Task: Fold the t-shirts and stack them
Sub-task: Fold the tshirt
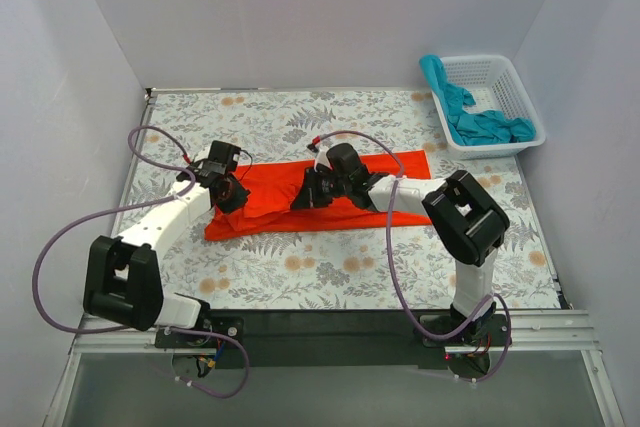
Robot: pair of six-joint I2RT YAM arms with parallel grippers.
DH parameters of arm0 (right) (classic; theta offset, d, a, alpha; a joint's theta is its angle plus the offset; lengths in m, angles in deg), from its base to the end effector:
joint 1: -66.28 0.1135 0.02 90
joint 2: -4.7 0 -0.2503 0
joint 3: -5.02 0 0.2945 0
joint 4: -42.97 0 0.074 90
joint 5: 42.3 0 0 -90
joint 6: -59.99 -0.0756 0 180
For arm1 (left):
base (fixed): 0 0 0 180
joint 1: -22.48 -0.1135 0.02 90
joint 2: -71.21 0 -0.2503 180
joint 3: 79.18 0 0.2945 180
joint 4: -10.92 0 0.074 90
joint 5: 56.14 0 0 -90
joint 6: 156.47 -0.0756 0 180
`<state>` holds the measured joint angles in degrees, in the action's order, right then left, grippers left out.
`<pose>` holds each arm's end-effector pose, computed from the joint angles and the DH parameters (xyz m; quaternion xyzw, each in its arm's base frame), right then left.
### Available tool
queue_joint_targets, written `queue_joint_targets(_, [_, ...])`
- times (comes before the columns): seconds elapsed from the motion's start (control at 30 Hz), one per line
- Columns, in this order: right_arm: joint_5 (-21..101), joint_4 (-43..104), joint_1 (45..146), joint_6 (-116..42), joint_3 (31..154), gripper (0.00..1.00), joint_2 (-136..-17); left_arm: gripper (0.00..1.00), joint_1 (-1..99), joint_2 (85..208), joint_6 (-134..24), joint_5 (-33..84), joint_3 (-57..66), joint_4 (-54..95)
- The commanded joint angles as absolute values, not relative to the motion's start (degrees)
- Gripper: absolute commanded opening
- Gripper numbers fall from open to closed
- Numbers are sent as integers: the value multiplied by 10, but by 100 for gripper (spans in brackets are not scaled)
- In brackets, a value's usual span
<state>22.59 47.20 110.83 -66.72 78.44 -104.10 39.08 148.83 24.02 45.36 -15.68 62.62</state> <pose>0.3072 0.3475 0.1062 -0.1647 0.8409 0.4560 0.2406 0.3039 -0.0749 0.1510 -0.6015 0.7649 -0.1094 0.2026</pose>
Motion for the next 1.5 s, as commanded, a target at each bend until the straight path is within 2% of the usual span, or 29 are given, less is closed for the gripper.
queue_joint_targets(0.0, [219,463,1096,-655,830,1,-1061,0,386,1510,192,496,-109,570])
queue_joint_targets(0.37, [197,451,1074,-668,941,1,-1152,0,379,1601,96,541,-39,443])
queue_joint_targets(0.73, [209,452,1052,-674,937,2,-1163,0,379,1655,46,517,-46,357])
queue_joint_targets(1.0, [220,453,1043,-671,946,11,-1165,0,376,1678,52,528,-47,347])
queue_joint_targets(1.03, [223,452,1042,-666,947,14,-1163,0,376,1680,52,528,-44,345])
queue_joint_targets(1.07, [228,452,1040,-662,948,23,-1162,0,376,1681,52,528,-43,342])
queue_joint_targets(1.13, [229,451,1038,-652,950,30,-1158,6,374,1686,53,534,-40,339])
queue_joint_targets(1.3, [237,438,1035,-605,945,39,-1133,21,374,1692,68,536,-33,339])
queue_joint_targets(1.33, [240,434,1035,-595,943,42,-1128,26,374,1690,69,535,-31,338])
queue_joint_targets(1.37, [247,420,1035,-568,942,44,-1121,39,374,1684,70,535,-30,339])
queue_joint_targets(1.47, [251,402,1038,-525,944,45,-1097,55,373,1646,82,543,-26,354])
